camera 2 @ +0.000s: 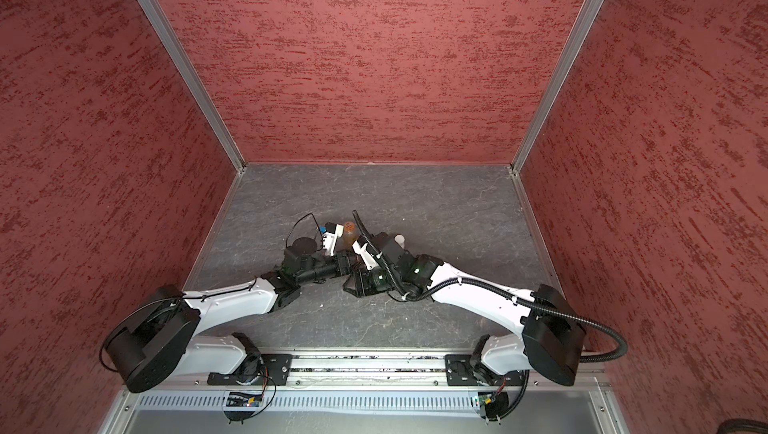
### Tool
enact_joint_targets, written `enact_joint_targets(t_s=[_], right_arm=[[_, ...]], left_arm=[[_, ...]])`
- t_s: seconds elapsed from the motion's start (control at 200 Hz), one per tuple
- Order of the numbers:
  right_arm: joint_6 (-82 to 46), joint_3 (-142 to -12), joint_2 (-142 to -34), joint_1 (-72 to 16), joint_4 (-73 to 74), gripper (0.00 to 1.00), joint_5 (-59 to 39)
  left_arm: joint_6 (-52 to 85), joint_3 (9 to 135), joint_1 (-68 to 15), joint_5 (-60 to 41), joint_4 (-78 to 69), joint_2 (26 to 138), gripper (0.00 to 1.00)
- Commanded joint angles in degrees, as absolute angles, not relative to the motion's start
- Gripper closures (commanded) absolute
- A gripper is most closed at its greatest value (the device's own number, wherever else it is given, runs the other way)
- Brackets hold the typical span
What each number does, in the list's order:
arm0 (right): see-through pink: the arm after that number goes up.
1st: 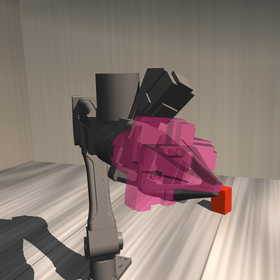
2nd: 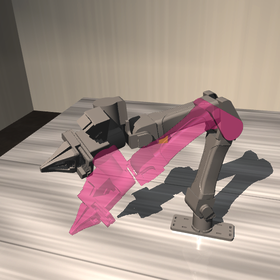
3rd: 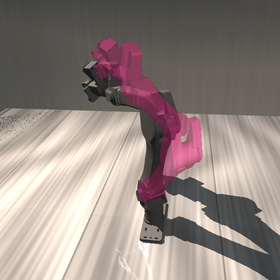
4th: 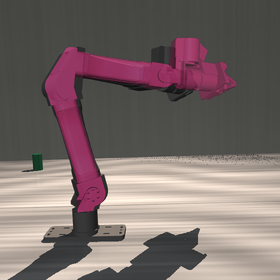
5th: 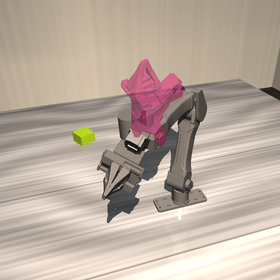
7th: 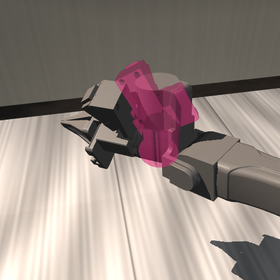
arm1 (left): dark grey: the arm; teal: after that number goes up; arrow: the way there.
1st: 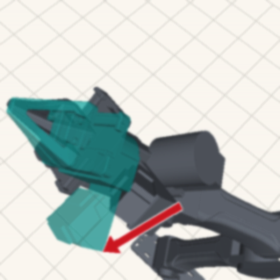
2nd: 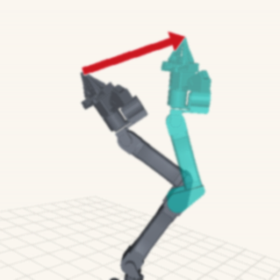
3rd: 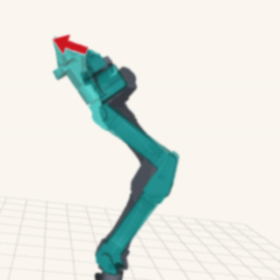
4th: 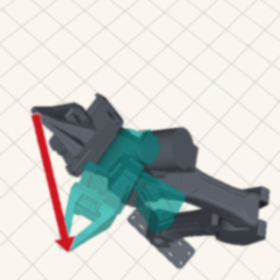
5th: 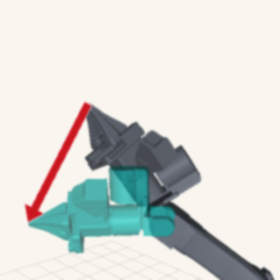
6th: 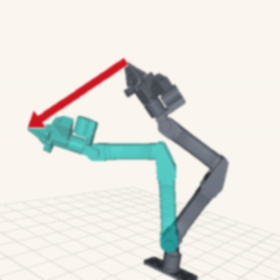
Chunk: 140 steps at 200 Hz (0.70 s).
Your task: Sort the pills into containers
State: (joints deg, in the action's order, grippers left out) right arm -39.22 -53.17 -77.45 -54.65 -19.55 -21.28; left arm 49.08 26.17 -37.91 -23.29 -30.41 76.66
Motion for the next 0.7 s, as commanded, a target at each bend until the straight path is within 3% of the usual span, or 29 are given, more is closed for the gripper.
enact_joint_targets(t_s=[0.0, 0.381, 0.696], right_arm=[[-36.5, -56.9, -73.2, -54.8, -24.6, 0.51, -16.0], [-36.2, -55.8, -63.3, -52.8, -32.8, 0.42, -0.2], [-37.8, -52.4, -60.4, -51.5, -33.2, 0.43, 2.1]], left_arm=[[48.1, 26.0, -37.7, -22.8, -28.8, 77.8, 1.00], [46.6, 28.9, -40.3, -22.2, -23.4, 85.9, 1.00], [49.6, 33.6, -41.4, -25.4, -29.1, 95.7, 0.97]])
